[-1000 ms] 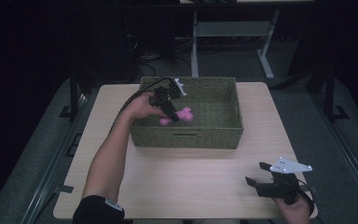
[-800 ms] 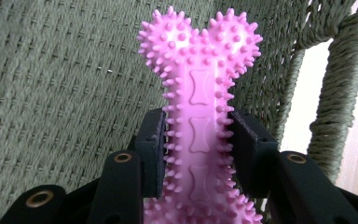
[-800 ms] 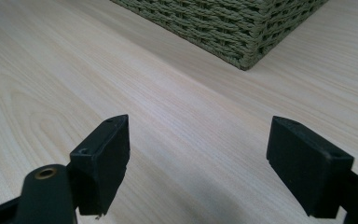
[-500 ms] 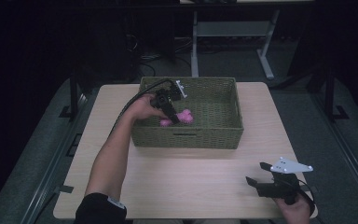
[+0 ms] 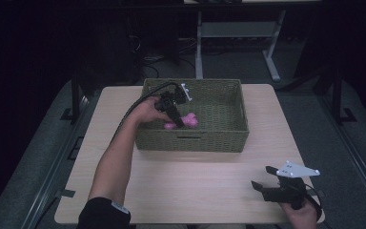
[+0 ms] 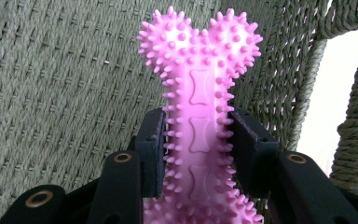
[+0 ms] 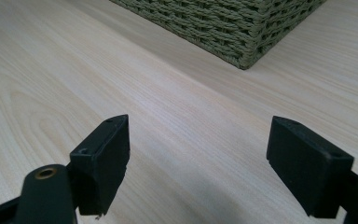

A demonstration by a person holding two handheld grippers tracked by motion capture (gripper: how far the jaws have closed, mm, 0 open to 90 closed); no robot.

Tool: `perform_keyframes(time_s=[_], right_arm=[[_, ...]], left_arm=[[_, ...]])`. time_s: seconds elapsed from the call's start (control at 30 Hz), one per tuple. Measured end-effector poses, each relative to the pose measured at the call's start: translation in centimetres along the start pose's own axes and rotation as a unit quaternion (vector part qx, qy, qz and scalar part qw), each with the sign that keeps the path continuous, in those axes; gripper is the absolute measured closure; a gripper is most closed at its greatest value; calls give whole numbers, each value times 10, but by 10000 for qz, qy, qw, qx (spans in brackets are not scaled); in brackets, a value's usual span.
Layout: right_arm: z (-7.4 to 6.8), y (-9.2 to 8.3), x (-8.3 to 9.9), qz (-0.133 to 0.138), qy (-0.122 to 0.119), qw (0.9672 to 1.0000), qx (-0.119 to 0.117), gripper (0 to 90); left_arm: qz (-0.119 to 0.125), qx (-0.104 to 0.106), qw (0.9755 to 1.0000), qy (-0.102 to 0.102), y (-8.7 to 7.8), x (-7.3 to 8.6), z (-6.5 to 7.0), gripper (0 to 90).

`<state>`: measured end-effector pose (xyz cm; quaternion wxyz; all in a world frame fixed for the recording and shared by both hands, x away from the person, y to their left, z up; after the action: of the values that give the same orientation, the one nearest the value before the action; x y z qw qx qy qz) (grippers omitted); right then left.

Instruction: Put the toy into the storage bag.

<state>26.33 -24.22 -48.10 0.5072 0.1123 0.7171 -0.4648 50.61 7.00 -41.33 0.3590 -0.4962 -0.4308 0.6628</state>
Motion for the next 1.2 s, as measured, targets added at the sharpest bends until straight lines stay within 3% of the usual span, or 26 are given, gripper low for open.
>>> perform_keyframes(time_s=[0.2,0.33,0.67,1.2], right_arm=[[0,0,0,29,-14,10000,-9,209],[0,0,0,29,-23,10000,-5,209],[-1,0,0,28,-32,10000,0,209],[0,0,-1,39,-10,10000,10,209]], left_arm=[[-72,-11,10000,-54,2,1,0,568],[58,5,9999,-100,-2,-1,1,551],[60,-62,9999,-121,-8,0,2,535],[179,-159,9994,-256,-20,-1,3,393]])
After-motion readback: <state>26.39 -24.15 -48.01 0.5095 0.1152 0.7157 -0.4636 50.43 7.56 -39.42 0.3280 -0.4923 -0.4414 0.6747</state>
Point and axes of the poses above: each handheld gripper's, and its own axes: y roughly forward along the jaws, x roughly out of its underside, z roughly to its right, the point moved 5 cm from there along y, roughly forward along the jaws, and after that the axes turned 3 degrees about z, right-handed, at the moved point
